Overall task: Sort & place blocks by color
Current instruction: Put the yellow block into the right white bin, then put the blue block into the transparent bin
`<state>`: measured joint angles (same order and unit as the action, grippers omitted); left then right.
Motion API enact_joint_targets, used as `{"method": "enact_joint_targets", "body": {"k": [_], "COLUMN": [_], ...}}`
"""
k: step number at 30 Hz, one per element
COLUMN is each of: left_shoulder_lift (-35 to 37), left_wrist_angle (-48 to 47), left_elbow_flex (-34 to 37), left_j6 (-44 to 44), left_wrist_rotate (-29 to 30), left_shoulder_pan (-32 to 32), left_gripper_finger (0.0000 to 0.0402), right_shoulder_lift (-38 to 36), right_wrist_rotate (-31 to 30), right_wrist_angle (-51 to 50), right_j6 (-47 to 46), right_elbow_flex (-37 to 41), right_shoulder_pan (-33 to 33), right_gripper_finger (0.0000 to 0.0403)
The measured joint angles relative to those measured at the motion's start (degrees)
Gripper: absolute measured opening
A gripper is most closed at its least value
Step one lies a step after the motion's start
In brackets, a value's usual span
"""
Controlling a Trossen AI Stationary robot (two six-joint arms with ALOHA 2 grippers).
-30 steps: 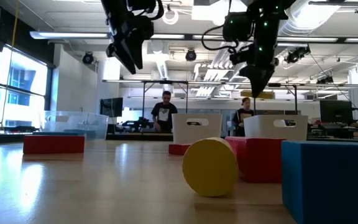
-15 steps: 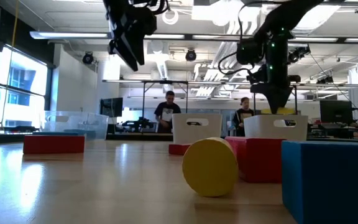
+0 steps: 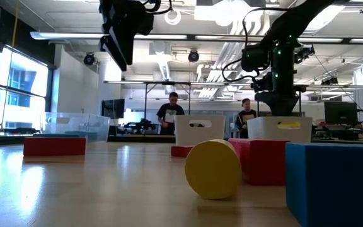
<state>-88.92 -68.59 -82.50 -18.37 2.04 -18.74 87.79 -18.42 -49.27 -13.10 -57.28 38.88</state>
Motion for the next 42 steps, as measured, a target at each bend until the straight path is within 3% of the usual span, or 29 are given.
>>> {"method": "enact_joint_targets", "body": {"k": [5,12,24,42], "left_shoulder_lift": [0.0,0.0,0.0,0.0], "left_wrist_angle": [-3.0,-3.9,0.1,10.1], "left_elbow_flex": [0.0,0.9,13.4,25.3], "left_j6": [-1.5,-6.8,-15.7,-17.0], "left_wrist_rotate": [0.0,0.0,-1.2,-7.4], "left_shoulder_pan": [2.4,6.0,10.3,14.8], "left_gripper_finger": [0.0198,0.0198,0.0198,0.0197], "right_shoulder_lift": [0.0,0.0,0.0,0.0], "right_wrist_rotate": [0.9,3.7,4.1,4.0], "right_wrist_angle": [0.4,0.3,-0.8,-0.7], "right_j6": [2.2,3.4,4.6,4.6], "right_elbow_flex": [-0.1,-3.2,-8.9,-10.2], "right_shoulder_pan": [0.0,0.0,0.0,0.0], "right_gripper_finger": [0.0205,0.0209,0.0211,0.0211]}}
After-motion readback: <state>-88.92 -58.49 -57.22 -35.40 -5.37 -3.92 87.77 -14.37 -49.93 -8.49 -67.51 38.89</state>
